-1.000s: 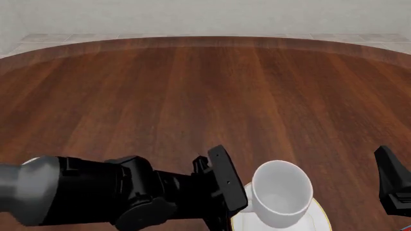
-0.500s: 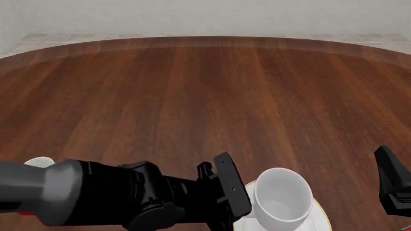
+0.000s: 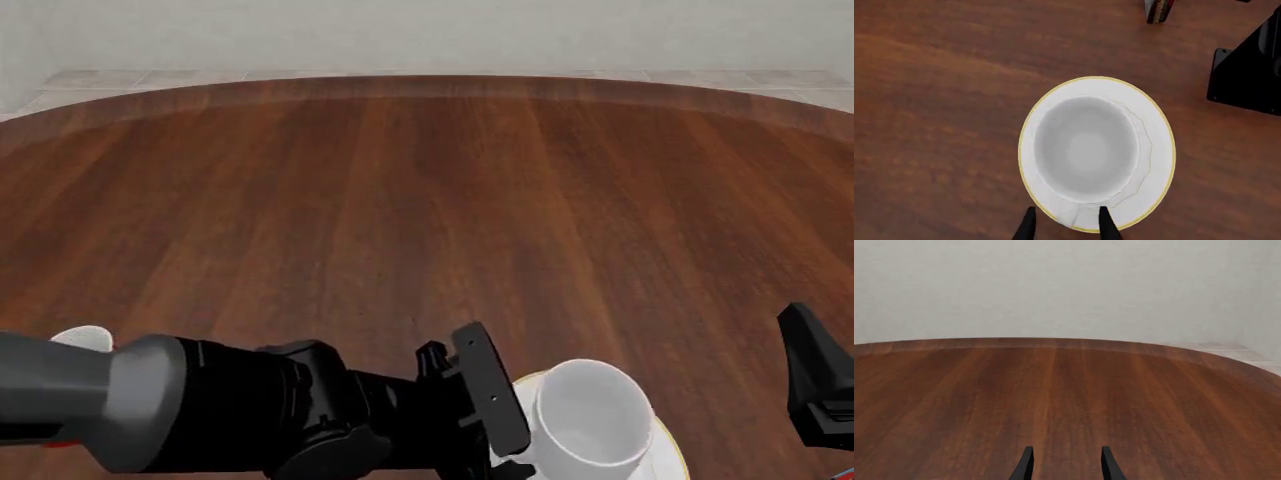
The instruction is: Put the white mug on the plate.
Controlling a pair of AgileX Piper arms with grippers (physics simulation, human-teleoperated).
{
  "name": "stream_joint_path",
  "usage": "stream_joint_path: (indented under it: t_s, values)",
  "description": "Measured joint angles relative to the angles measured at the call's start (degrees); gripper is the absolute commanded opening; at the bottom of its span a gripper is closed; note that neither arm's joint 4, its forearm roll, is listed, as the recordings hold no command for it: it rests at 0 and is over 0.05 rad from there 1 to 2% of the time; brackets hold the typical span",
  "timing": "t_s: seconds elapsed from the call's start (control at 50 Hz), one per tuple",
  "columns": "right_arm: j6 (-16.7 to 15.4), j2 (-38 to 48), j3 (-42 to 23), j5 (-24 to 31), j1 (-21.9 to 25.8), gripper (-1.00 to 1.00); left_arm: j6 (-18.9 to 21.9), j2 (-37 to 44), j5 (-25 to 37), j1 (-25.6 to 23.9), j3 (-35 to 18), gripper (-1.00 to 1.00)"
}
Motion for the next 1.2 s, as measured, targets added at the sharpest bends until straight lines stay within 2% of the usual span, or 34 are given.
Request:
stream_joint_path:
  t_s: [0.66, 1.2]
  values:
    - [0.0, 0.0, 0.0, 0.0, 0.0, 1.0, -0.23, 0.41, 0.1, -0.45, -0.46, 1.0]
    - [0.0, 0.0, 0.0, 0.0, 0.0, 1.0, 1.04, -5.52, 2.85, 0.88, 1.25, 1.0]
